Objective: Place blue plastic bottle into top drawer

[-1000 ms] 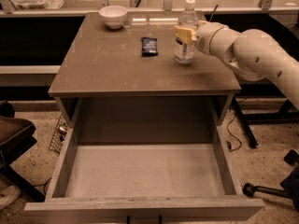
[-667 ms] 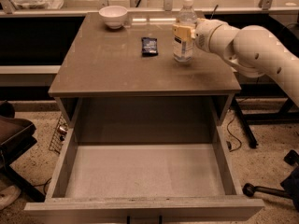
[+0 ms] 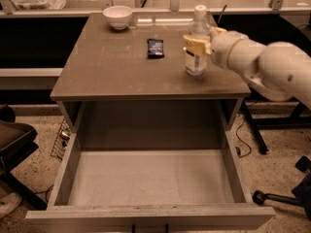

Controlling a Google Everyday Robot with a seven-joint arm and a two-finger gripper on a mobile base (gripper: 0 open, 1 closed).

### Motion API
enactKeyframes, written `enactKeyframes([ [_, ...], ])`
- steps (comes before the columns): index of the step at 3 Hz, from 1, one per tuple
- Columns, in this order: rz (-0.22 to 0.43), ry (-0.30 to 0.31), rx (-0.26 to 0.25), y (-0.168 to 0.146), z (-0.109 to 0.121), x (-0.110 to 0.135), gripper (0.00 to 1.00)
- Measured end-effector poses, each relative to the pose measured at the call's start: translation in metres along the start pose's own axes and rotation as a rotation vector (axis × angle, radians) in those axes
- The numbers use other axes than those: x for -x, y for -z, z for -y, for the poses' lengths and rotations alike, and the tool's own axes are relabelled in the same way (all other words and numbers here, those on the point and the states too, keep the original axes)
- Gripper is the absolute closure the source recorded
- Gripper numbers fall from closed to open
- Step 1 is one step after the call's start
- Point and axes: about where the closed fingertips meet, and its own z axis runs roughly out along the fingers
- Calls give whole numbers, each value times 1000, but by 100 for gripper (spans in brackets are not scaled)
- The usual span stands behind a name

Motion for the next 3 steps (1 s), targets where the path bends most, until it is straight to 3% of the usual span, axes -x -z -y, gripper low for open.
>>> enactKeyframes([
  [1,-14,9,66,29,-35,-36,100],
  [3,-14,9,66,30,-34,-25,100],
])
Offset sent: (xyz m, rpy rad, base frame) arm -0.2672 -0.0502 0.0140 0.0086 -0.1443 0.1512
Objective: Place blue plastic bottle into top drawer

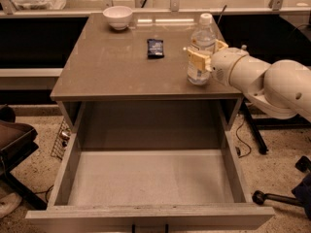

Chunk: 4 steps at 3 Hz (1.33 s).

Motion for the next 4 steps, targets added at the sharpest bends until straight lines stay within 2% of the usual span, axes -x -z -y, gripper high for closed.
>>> enactKeyframes([
  [4,0,0,0,0,0,0,100],
])
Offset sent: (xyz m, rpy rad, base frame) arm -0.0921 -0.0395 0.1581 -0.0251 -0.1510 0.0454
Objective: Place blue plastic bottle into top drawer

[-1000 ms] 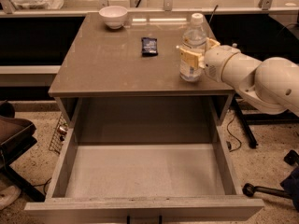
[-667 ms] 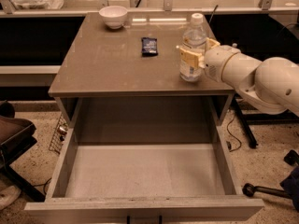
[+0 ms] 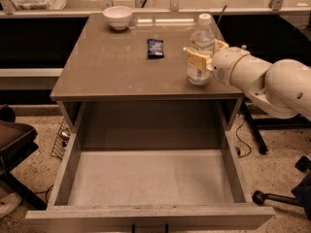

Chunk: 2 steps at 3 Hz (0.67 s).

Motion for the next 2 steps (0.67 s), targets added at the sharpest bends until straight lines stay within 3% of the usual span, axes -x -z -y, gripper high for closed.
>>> enactKeyframes([
  [2,0,0,0,0,0,0,100],
])
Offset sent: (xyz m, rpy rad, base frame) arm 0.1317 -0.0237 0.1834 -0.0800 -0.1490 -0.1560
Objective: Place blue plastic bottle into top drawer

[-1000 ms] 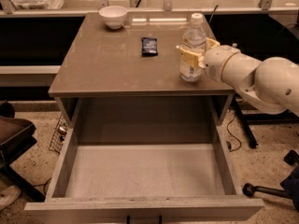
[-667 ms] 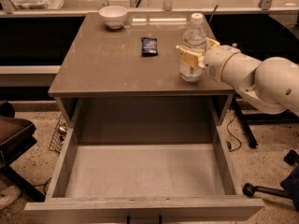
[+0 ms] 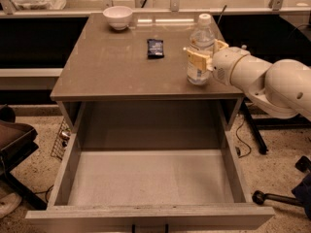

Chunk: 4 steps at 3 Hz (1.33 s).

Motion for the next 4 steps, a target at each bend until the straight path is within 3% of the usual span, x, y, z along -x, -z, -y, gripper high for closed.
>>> enactKeyframes([
  [1,0,0,0,0,0,0,100],
  [2,0,0,0,0,0,0,82],
  [3,0,0,0,0,0,0,59],
  [4,0,0,0,0,0,0,28],
])
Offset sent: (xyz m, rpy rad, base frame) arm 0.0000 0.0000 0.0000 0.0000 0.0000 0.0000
